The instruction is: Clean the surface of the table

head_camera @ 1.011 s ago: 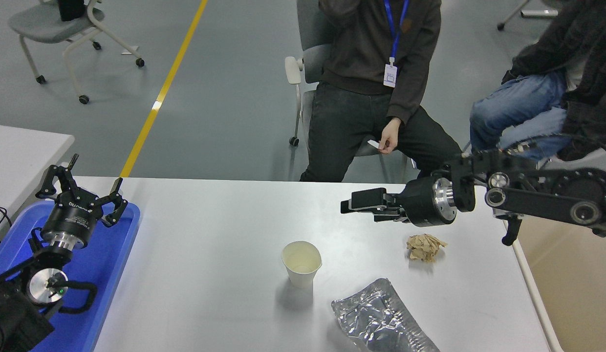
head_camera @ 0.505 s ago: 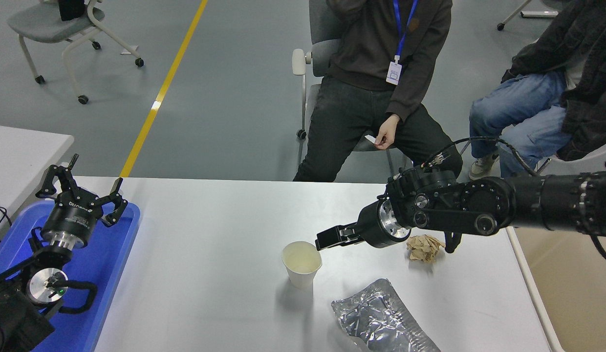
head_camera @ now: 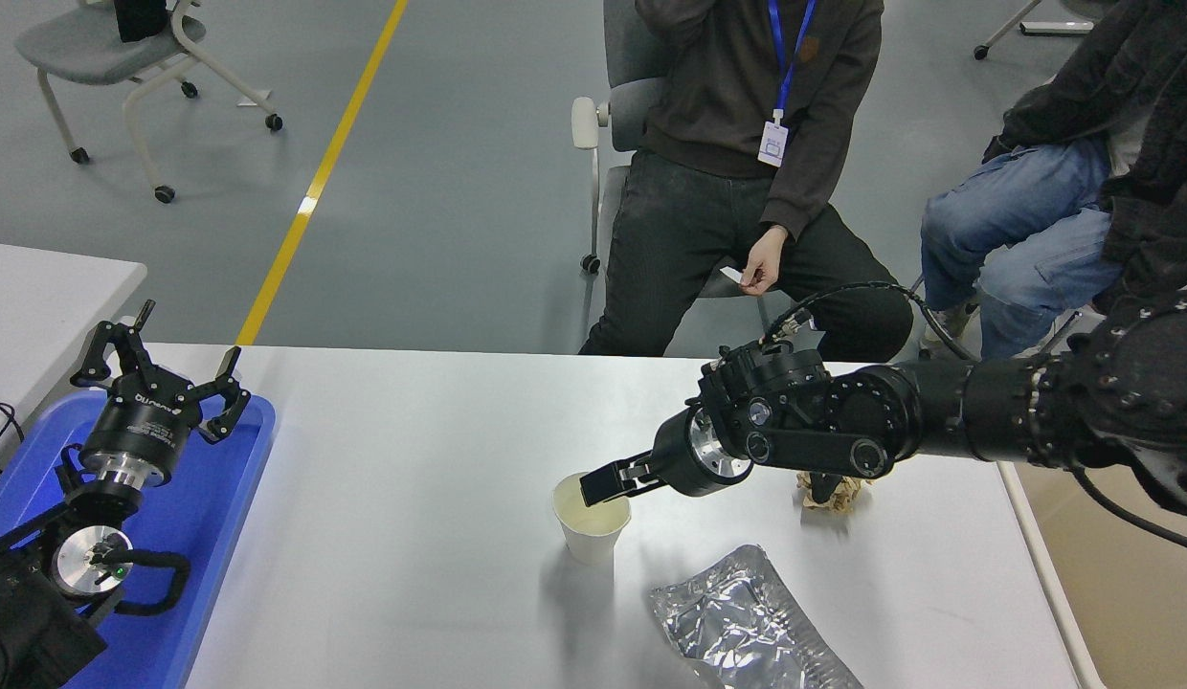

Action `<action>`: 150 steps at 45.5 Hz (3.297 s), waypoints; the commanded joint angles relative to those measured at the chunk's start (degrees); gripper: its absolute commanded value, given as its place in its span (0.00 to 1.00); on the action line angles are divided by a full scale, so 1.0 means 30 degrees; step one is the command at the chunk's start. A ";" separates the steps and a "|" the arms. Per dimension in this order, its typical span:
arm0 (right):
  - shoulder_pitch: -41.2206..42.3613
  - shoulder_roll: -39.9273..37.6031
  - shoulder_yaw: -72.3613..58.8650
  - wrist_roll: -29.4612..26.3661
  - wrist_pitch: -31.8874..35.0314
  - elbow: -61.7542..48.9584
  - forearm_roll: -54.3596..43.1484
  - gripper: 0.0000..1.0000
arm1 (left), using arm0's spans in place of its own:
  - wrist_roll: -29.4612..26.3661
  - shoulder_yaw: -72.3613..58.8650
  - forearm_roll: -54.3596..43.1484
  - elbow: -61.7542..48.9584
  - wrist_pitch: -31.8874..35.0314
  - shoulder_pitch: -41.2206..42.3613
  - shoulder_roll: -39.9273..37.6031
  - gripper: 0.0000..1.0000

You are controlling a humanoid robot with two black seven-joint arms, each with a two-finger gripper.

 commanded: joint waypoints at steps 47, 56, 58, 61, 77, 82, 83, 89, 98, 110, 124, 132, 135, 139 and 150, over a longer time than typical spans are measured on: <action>0.0053 0.0325 -0.0720 0.0175 0.0622 -0.0986 -0.0025 0.94 | -0.0012 -0.0004 -0.0001 0.0000 0.0000 0.0000 0.0000 1.00; 0.0493 0.0325 -0.1307 0.0028 0.1150 -0.1015 -0.0025 0.95 | 0.0017 -0.0004 -0.0001 0.0000 0.0000 0.0000 0.0000 1.00; 0.0464 0.0325 -0.1336 0.0028 0.1121 -0.1044 -0.0025 0.95 | -0.0012 -0.0004 -0.0001 0.0000 0.0000 0.0000 0.0000 1.00; 0.0376 0.0325 -0.1394 0.0028 0.1121 -0.1103 -0.0025 0.95 | -0.0012 -0.0004 -0.0001 0.0000 0.0000 0.0000 0.0000 1.00; -0.0210 0.0325 -0.1191 0.0028 0.1121 -0.1015 0.0735 0.96 | -0.0012 -0.0004 -0.0001 0.0000 0.0000 0.0000 0.0000 1.00; -0.0210 0.0325 -0.0839 0.0087 0.1121 -0.0957 0.0824 0.96 | -0.0012 -0.0004 -0.0001 0.0000 0.0000 0.0000 0.0000 1.00; -0.0210 0.0325 -0.0722 0.0116 0.1121 -0.0927 0.0824 0.96 | -0.0012 -0.0004 -0.0001 0.0000 0.0000 0.0000 0.0000 1.00; -0.0326 0.0325 0.0010 0.0204 0.1063 -0.0839 0.0824 0.95 | -0.0012 -0.0004 -0.0001 0.0000 0.0000 0.0000 0.0000 1.00; -0.1029 0.0325 0.0304 0.0175 0.0887 -0.0956 0.0532 0.87 | 0.0017 -0.0004 -0.0001 0.0000 0.0000 0.0000 0.0000 1.00; -0.1791 0.0325 0.0041 0.0146 0.0155 -0.1132 -0.0844 0.80 | -0.0012 -0.0004 -0.0001 0.0000 0.0000 0.0000 0.0000 1.00; -0.2143 0.0325 0.0070 0.0175 0.0096 -0.1337 -0.1080 0.66 | -0.0012 -0.0004 -0.0001 0.0000 0.0000 0.0000 0.0000 1.00; -0.2114 0.0325 0.0011 0.0204 0.0388 -0.1396 -0.0992 0.14 | 0.0017 -0.0004 -0.0001 0.0000 0.0000 0.0000 0.0000 1.00; -0.2026 0.0325 0.0011 0.0233 0.0477 -0.1396 -0.0934 0.00 | -0.0012 -0.0004 -0.0001 0.0000 0.0000 0.0000 0.0000 1.00; -0.1617 0.0325 0.0011 0.0233 0.0913 -0.1395 -0.0846 0.00 | -0.0012 -0.0004 -0.0001 0.0000 0.0000 0.0000 0.0000 1.00; -0.0504 0.0325 0.0011 0.0643 0.1589 -0.1132 -0.0758 0.00 | 0.0017 -0.0004 -0.0001 0.0000 0.0000 0.0000 0.0000 1.00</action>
